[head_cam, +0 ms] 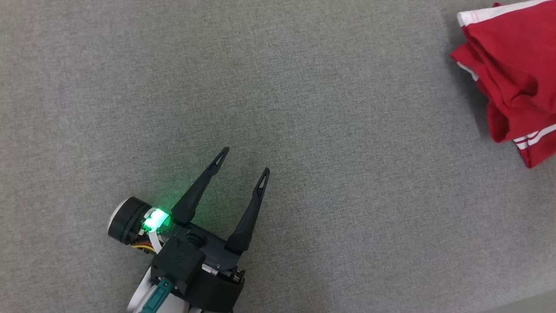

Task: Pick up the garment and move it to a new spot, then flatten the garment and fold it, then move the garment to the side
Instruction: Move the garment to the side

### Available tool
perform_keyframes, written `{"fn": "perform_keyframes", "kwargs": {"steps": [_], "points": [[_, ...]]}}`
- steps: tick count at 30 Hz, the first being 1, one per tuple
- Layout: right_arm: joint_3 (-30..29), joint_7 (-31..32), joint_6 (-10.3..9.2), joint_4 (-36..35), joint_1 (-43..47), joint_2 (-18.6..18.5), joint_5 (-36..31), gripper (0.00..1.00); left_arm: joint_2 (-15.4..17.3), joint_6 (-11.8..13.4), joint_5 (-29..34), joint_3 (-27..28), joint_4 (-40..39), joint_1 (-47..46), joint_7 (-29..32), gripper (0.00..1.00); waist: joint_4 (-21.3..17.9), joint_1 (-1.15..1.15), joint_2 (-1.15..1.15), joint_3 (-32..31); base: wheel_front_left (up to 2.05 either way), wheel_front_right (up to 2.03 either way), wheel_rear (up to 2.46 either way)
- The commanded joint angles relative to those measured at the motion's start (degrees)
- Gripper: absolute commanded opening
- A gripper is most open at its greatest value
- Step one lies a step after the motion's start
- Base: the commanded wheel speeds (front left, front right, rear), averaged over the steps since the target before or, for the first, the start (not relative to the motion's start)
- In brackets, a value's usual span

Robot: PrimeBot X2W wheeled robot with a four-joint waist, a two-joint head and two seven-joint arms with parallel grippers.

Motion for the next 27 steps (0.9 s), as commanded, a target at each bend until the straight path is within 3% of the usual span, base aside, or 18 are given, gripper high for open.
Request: {"fn": "perform_keyframes", "kwargs": {"steps": [1, 6, 11, 15, 20, 21, 22, 23, 24, 27], "points": [[-1.5, -0.3, 0.01, -0.2, 1.1, -0.7, 0.0, 0.0, 0.7, 0.4, -0.1, -0.1, -0.1, 0.1, -0.3, 1.0, 0.1, -0.02, -0.01, -0.1, 0.0, 0.0, 0.0], [-5.3, -0.3, 0.01, -0.5, 2.8, -1.9, -1.2, 0.0, 1.5, 0.6, 0.1, -0.5, -0.3, 0.3, -0.3, 1.0, 0.3, -0.02, -0.01, -0.7, 0.0, 0.0, 0.0], [-5.3, -0.3, 0.01, 0.6, 4.5, -1.7, -3.3, 0.0, 2.0, 0.9, -0.1, -0.7, -0.5, 0.9, -0.3, 1.0, 0.2, -0.02, -0.01, -1.2, 0.0, 0.0, 0.0], [-4.5, -0.3, 0.01, 5.2, 3.7, -0.4, -6.5, 0.0, 2.0, 0.6, -0.4, -1.6, 0.0, 0.6, -0.3, 1.0, 0.8, -0.02, -0.01, -1.3, 0.0, 0.0, 0.0], [-8.3, -0.2, 0.01, 11.3, 1.7, 2.1, -10.8, 0.0, 2.1, 0.8, -0.6, -2.1, 0.0, 0.1, -0.3, 1.0, 1.4, -0.02, -0.01, -1.5, 0.0, 0.0, 0.0], [-9.1, -0.2, 0.01, 12.1, 1.5, 2.7, -11.5, 0.36, 2.3, 0.9, -0.7, -2.1, 0.1, 0.3, -0.3, 1.0, 1.6, -0.02, -0.01, -1.6, 0.0, 0.0, 0.0], [-10.1, -0.2, 0.01, 12.7, 1.3, 3.2, -12.2, 0.58, 2.3, 0.9, -0.8, -2.2, 0.1, 0.5, -0.3, 1.0, 1.7, -0.02, -0.01, -1.8, 0.0, 0.0, 0.0], [-10.8, -0.2, 0.01, 13.3, 1.4, 3.7, -13.1, 0.91, 2.3, 0.9, -0.9, -2.2, 0.2, 0.6, -0.3, 1.0, 1.8, -0.02, -0.01, -2.0, 0.0, 0.0, 0.0], [-11.5, -0.2, 0.01, 13.8, 1.5, 4.1, -13.9, 1.0, 2.3, 1.0, -1.1, -2.3, 0.3, 0.8, -0.3, 1.0, 2.0, -0.02, -0.01, -2.2, 0.0, 0.0, 0.0], [-14.3, -0.2, 0.01, 15.2, 1.4, 4.6, -17.0, 1.0, 2.3, 1.3, -1.5, -2.4, 0.5, 1.4, -0.3, 1.0, 2.2, -0.02, -0.01, -3.0, 0.0, 0.0, 0.0]]}}
